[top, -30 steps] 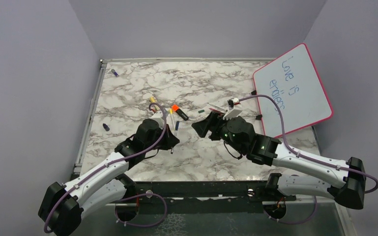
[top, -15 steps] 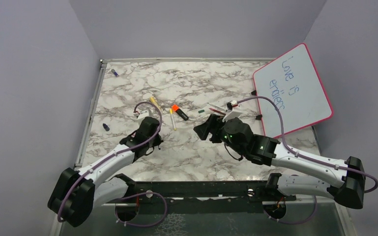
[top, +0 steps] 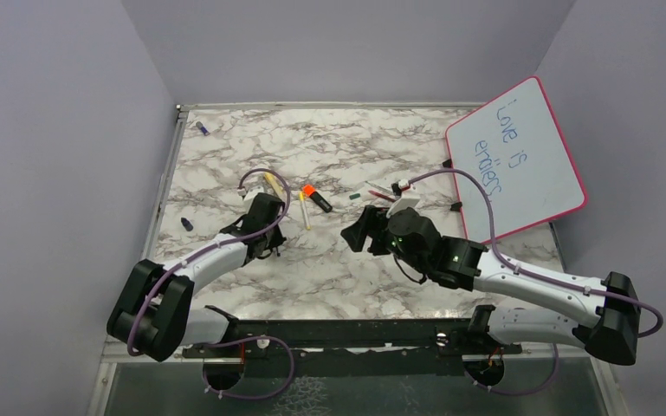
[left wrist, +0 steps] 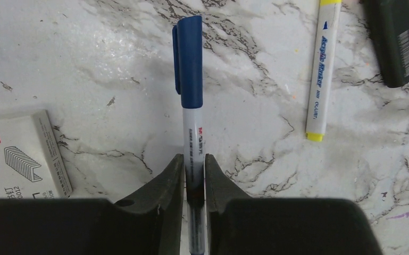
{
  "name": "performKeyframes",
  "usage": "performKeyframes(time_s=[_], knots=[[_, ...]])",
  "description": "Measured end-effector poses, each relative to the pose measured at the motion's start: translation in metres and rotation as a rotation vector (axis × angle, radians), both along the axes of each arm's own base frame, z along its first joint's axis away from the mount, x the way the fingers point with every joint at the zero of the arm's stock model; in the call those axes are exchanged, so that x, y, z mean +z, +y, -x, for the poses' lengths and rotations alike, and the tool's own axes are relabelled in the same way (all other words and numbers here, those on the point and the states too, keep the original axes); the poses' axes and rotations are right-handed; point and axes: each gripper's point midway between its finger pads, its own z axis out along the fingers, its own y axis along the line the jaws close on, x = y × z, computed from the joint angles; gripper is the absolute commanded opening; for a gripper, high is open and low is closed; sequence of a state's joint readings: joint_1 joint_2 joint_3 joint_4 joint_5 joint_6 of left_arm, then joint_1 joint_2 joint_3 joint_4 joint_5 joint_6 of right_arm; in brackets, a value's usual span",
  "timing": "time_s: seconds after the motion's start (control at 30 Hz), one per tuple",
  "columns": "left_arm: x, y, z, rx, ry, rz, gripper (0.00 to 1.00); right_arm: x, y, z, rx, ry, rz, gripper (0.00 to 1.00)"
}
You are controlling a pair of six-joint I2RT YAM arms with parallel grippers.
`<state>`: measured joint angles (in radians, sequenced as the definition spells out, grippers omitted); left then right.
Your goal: Insert the pens into the pen caps
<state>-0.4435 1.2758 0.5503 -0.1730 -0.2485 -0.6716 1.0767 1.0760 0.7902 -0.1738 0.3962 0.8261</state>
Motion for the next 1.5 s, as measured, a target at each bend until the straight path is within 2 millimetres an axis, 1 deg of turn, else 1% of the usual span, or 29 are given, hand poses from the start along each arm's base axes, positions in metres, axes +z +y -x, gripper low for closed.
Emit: performKeyframes(time_s=[0.13,0.27,0.4,0.5,0.53,0.57,0.6,0.63,0.67,0.73,0.8,0.83,0.9,0.97,1.07,1.2,1.37,1.43,1.5], knots=[[-0.009,0.002,0.002,0.002,0.03,-0.017,0.3,0.001,0.0,0.001,0.021,-0.01,0.032,0.76],[-0.006,0.002,0.0,0.004,0.031,-0.017,0.36,0.002,-0.003,0.002,0.04,-0.018,0.072,0.76],[0.002,0.002,0.0,0.002,0.028,-0.016,0.46,0.013,-0.001,0.0,0.066,-0.053,0.087,0.76],[0.021,-0.001,0.0,-0.015,-0.007,0.004,0.57,0.023,0.003,-0.006,0.075,-0.082,0.103,0.76],[0.031,-0.002,-0.001,-0.023,-0.031,0.017,0.6,0.025,0.005,-0.01,0.073,-0.09,0.114,0.76],[0.046,-0.004,-0.002,-0.034,-0.07,0.035,0.64,0.025,0.008,-0.015,0.074,-0.095,0.126,0.76],[0.055,-0.005,-0.003,-0.04,-0.093,0.048,0.68,0.024,0.009,-0.02,0.073,-0.099,0.141,0.76],[0.073,-0.007,-0.003,-0.054,-0.142,0.068,0.72,0.02,0.01,-0.027,0.069,-0.1,0.159,0.76],[0.083,-0.007,-0.003,-0.06,-0.168,0.08,0.75,0.015,0.01,-0.035,0.063,-0.096,0.178,0.76],[0.102,-0.009,-0.003,-0.075,-0.223,0.104,0.8,-0.002,0.003,-0.052,0.042,-0.07,0.222,0.76],[0.113,-0.009,-0.001,-0.086,-0.256,0.115,0.91,-0.02,-0.01,-0.073,0.006,-0.027,0.258,0.76],[0.118,-0.009,0.001,-0.091,-0.267,0.118,0.93,-0.029,-0.019,-0.084,-0.019,-0.004,0.274,0.76],[0.123,-0.008,0.001,-0.096,-0.28,0.121,0.95,-0.044,-0.038,-0.103,-0.067,0.04,0.293,0.76],[0.123,-0.008,0.001,-0.098,-0.28,0.119,0.95,-0.055,-0.055,-0.118,-0.114,0.079,0.3,0.77],[0.122,-0.008,0.001,-0.101,-0.274,0.112,0.95,-0.071,-0.078,-0.136,-0.176,0.133,0.303,0.8],[0.121,-0.012,-0.005,-0.114,-0.259,0.104,0.95,-0.102,-0.099,-0.153,-0.231,0.206,0.331,0.81],[0.113,-0.021,-0.013,-0.145,-0.237,0.106,0.95,-0.15,-0.117,-0.161,-0.251,0.307,0.39,0.8],[0.11,-0.023,-0.014,-0.154,-0.225,0.106,0.95,-0.161,-0.121,-0.162,-0.243,0.323,0.409,0.79],[0.106,-0.026,-0.014,-0.164,-0.212,0.109,0.95,-0.166,-0.121,-0.164,-0.226,0.318,0.423,0.79]])
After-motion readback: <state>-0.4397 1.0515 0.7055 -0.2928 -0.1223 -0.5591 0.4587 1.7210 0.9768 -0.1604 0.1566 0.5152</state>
